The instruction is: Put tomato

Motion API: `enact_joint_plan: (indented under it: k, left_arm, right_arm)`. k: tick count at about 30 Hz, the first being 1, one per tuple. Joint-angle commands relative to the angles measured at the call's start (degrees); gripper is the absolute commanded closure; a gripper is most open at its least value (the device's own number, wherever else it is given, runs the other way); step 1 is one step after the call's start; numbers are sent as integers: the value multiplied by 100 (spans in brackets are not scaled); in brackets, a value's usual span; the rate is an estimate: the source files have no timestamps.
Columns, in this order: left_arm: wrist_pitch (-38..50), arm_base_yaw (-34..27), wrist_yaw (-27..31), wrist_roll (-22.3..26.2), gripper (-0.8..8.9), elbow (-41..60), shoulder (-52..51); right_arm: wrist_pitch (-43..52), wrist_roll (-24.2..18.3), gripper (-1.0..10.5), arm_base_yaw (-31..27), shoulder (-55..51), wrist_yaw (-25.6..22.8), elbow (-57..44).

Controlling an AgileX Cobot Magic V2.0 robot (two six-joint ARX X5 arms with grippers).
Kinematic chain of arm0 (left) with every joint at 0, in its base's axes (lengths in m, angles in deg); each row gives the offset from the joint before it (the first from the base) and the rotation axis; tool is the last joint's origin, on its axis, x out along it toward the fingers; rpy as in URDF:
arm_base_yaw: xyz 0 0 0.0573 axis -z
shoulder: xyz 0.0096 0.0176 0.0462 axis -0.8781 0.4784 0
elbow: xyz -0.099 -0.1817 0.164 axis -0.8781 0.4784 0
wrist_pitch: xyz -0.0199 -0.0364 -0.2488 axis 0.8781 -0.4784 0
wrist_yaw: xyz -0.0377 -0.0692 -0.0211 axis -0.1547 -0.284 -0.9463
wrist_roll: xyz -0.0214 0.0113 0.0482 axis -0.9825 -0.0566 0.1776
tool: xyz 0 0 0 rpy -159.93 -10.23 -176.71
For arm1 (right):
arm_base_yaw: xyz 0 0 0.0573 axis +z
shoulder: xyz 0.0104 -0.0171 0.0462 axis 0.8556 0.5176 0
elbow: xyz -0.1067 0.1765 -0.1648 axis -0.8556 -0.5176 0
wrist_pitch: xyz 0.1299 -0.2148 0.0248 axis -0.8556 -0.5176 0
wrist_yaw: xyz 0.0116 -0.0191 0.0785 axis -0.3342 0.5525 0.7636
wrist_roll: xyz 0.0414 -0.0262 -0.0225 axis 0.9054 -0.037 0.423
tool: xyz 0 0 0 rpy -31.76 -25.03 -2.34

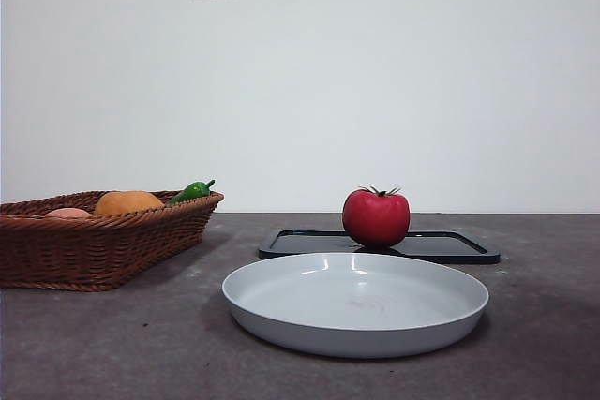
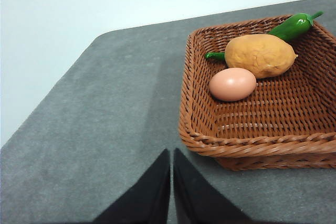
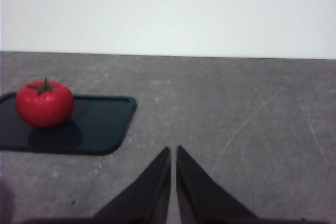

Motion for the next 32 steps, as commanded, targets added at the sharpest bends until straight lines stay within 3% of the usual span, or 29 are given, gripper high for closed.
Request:
enact_joint_plan:
  k: [1,11,32]
  left_arm:
    - [-140,-15,11,-46,805,57,-11]
    - [-140,-15,11,-46,805,57,-11]
    - [-140,-15,11,-48,805,57,-11]
  right_arm:
    - [92,44,939,-11,-103,-26,-160]
    - [-533,61,939,-11,-258,-125,-216]
    - [-535,61,939,-7,-258,-127,-216]
